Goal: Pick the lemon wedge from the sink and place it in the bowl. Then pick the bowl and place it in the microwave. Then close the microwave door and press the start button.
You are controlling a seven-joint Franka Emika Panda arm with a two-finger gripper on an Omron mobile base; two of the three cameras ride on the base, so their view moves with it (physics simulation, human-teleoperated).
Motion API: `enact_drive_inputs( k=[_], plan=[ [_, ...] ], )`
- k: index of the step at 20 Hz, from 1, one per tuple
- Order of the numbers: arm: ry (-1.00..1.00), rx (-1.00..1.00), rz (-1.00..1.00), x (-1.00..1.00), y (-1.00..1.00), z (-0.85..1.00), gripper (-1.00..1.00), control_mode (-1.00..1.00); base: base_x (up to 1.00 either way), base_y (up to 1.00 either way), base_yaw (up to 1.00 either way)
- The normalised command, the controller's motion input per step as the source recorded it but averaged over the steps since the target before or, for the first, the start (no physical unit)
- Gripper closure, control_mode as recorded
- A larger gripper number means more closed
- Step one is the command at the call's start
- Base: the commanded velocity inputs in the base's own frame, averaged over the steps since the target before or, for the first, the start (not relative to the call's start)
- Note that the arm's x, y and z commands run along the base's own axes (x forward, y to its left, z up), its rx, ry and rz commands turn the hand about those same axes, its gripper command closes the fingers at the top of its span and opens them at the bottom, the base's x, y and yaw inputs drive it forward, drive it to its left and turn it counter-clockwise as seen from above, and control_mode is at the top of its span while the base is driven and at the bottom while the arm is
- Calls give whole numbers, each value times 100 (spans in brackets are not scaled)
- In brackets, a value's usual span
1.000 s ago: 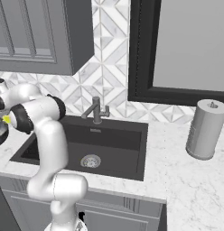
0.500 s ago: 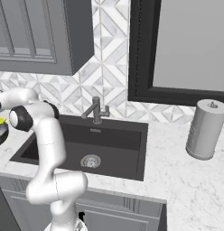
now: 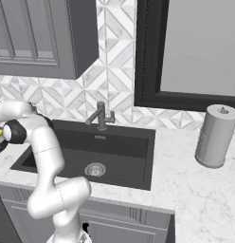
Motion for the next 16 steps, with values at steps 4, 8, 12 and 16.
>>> enact_drive_inputs(
  k=[4,8,12,16],
  plan=[
    [0,6,4,-4,0,-69,100,-100,0,0,0],
    [1,8,4,-3,0,-59,100,-100,0,0,0],
    [1,6,1,-49,0,-29,-100,-100,0,0,0],
    [0,1,0,-58,0,0,-100,-100,0,0,0]
  ],
)
